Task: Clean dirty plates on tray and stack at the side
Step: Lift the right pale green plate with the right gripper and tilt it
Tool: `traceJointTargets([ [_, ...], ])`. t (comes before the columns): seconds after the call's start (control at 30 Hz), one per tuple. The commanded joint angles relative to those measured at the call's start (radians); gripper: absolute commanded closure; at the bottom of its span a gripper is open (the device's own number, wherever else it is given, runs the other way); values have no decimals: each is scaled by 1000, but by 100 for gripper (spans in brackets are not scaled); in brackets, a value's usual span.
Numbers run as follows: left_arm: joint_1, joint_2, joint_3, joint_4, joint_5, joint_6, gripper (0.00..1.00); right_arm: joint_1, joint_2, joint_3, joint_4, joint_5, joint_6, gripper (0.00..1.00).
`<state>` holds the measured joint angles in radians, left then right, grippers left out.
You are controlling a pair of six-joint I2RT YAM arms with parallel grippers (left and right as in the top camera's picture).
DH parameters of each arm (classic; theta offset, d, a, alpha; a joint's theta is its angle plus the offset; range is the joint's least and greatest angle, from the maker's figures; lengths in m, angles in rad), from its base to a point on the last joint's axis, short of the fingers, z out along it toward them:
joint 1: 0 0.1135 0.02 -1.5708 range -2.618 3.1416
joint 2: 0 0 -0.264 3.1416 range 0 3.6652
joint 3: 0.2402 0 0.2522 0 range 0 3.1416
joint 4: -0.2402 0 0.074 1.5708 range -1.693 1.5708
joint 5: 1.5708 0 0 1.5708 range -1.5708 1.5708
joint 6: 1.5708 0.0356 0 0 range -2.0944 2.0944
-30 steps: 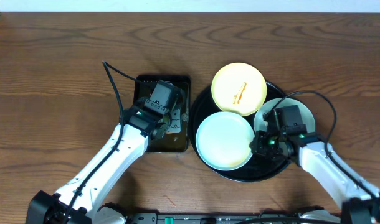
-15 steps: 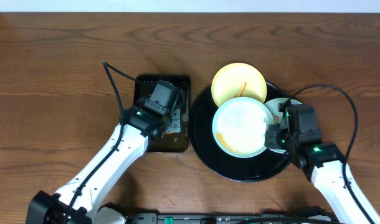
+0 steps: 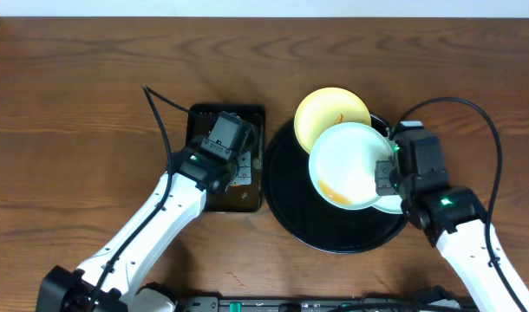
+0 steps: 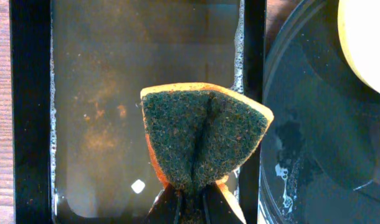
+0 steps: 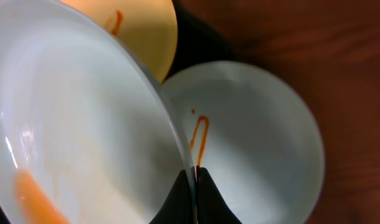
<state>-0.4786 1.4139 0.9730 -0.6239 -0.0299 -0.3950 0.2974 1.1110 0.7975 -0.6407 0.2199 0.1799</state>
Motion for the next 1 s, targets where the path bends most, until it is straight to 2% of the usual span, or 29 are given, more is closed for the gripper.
traceJointTargets([
  [0.0, 3, -2, -3, 0, -16, 2, 92, 81, -12, 34, -7, 156, -36, 99],
  [0.53, 3, -2, -3, 0, -16, 2, 92, 452, 34, 35, 20, 684, -146, 99],
  [0.73, 3, -2, -3, 0, -16, 2, 92, 517, 85, 35, 77, 751, -245, 99],
  [0.97, 3, -2, -3, 0, -16, 2, 92, 525, 111, 35, 83, 771, -280, 99],
])
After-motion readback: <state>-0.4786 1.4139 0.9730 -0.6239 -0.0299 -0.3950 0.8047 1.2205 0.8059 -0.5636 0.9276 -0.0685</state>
